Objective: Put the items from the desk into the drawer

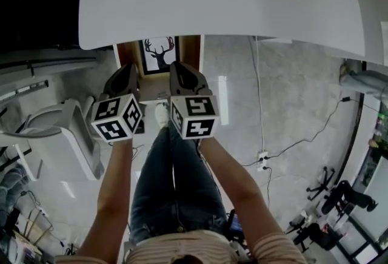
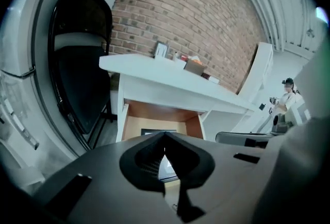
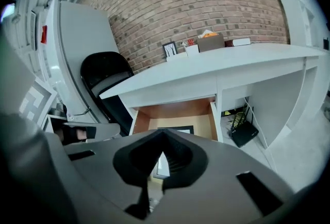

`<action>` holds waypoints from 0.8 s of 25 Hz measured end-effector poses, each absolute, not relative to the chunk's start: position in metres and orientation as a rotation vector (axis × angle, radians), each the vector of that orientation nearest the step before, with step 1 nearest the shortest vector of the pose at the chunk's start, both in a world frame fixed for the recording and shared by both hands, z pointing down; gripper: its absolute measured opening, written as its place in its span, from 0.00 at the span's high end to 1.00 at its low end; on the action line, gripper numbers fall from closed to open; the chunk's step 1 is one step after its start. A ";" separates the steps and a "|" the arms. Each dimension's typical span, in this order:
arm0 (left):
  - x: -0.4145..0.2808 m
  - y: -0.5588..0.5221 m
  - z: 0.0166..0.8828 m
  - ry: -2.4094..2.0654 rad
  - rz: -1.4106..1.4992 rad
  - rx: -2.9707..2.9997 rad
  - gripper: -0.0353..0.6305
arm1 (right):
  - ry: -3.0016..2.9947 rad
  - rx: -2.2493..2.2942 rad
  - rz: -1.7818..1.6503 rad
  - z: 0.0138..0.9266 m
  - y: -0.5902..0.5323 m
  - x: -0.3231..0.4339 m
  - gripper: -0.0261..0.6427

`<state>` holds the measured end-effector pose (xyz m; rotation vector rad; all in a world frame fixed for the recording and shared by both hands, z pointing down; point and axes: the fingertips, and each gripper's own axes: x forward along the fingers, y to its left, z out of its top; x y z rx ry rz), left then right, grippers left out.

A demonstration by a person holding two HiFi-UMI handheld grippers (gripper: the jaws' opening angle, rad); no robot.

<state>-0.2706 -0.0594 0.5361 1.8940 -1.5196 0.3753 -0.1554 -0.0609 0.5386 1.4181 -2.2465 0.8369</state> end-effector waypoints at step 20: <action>-0.279 0.010 0.373 -1.549 0.189 2.146 0.93 | -2.543 1.368 0.649 0.371 0.016 -0.155 0.94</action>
